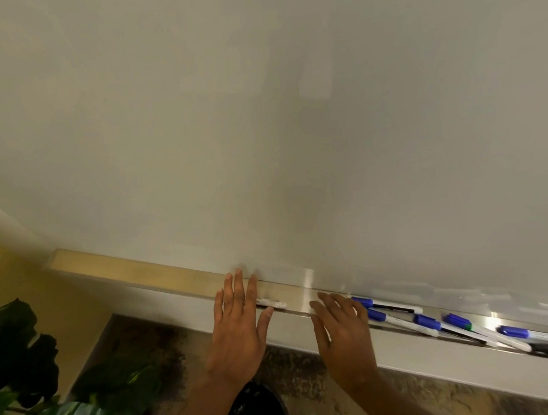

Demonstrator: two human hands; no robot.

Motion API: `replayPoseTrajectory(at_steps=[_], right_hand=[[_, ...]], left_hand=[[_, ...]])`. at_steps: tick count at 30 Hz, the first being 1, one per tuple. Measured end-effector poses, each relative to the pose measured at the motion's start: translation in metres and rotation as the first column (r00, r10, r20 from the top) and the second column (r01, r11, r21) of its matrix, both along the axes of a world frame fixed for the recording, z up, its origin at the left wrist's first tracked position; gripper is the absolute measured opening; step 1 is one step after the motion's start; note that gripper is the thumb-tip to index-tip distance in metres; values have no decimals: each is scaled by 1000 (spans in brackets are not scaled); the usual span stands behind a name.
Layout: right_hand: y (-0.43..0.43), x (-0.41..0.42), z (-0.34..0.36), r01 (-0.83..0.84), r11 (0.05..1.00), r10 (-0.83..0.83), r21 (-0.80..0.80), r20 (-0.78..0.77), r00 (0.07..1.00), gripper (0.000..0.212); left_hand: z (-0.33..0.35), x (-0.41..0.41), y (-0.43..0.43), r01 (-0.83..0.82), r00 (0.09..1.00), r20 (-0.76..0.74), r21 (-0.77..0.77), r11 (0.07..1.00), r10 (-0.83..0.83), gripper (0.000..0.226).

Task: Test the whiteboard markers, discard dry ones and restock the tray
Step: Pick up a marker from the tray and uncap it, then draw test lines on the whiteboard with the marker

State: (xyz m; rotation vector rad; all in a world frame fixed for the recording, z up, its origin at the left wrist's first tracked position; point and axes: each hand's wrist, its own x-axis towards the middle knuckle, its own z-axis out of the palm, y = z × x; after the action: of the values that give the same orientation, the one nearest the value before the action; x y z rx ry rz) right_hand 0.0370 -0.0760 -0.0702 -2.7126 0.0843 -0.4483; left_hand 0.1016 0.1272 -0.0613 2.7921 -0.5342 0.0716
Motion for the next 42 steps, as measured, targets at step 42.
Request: replayPoseTrajectory(at_steps=[42], right_hand=[[-133, -23, -18, 62, 989, -84, -135, -162, 983, 57]], left_hand=[[-9, -66, -171, 134, 976, -159, -101, 986, -149, 77]])
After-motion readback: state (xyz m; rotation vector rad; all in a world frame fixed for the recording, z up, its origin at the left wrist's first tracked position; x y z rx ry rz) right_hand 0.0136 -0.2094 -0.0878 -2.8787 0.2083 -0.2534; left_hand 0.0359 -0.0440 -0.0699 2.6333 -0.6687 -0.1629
